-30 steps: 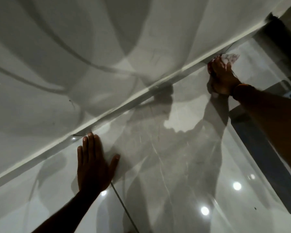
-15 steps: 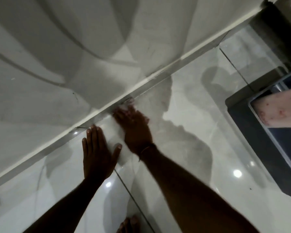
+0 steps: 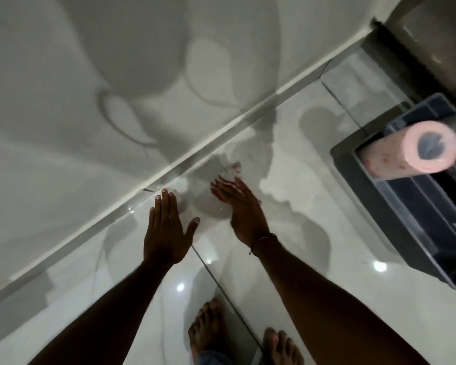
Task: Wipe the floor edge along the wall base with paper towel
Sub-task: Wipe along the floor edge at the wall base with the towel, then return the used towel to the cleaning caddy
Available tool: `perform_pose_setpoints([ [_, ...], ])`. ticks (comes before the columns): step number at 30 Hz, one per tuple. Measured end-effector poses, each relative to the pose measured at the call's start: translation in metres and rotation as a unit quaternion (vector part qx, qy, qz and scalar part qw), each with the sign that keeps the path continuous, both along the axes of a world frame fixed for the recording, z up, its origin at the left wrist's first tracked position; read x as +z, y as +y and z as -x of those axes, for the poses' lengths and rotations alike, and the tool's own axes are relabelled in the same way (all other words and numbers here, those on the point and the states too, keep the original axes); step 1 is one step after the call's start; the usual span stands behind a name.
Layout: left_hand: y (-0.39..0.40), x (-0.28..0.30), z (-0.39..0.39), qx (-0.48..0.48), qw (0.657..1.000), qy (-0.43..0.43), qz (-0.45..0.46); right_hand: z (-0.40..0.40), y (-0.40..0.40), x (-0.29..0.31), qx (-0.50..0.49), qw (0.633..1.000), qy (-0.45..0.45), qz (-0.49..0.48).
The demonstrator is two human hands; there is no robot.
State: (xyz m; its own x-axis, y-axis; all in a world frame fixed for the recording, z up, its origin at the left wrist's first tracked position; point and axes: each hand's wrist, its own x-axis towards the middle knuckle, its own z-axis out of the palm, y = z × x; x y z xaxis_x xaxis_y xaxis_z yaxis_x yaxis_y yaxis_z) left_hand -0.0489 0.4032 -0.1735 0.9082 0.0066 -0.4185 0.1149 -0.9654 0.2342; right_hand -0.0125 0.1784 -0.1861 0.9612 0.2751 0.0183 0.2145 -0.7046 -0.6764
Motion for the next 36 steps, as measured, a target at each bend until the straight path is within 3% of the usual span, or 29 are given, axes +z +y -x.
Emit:
perform_pose_setpoints([
  [7, -0.093, 0.107, 0.009, -0.169, 0.985, -0.003, 0.031, 0.085, -0.154, 0.114, -0.193, 0.981, 0.022, 0.028],
  [14, -0.255, 0.159, 0.005, -0.316, 0.942, -0.047, 0.104, 0.152, -0.308, 0.179, -0.383, 0.922, 0.006, 0.063],
  [17, -0.321, 0.150, 0.014, -0.375, 0.917, -0.047, 0.128, 0.168, -0.365, 0.175, -0.436, 0.899, 0.008, 0.041],
  [23, -0.420, 0.089, 0.005, -0.464, 0.872, -0.090, 0.125, 0.153, -0.446, 0.122, -0.454, 0.880, 0.038, 0.131],
  [29, -0.452, 0.029, -0.007, -0.504, 0.853, -0.117, 0.068, 0.119, -0.444, 0.060, -0.481, 0.864, 0.107, 0.100],
  [33, -0.453, 0.019, -0.004, -0.503, 0.855, -0.119, 0.039, 0.111, -0.429, 0.041, -0.480, 0.852, 0.166, 0.123],
  [36, -0.450, 0.025, -0.007, -0.511, 0.854, -0.091, 0.034, 0.114, -0.428, 0.049, -0.456, 0.863, 0.190, 0.108],
])
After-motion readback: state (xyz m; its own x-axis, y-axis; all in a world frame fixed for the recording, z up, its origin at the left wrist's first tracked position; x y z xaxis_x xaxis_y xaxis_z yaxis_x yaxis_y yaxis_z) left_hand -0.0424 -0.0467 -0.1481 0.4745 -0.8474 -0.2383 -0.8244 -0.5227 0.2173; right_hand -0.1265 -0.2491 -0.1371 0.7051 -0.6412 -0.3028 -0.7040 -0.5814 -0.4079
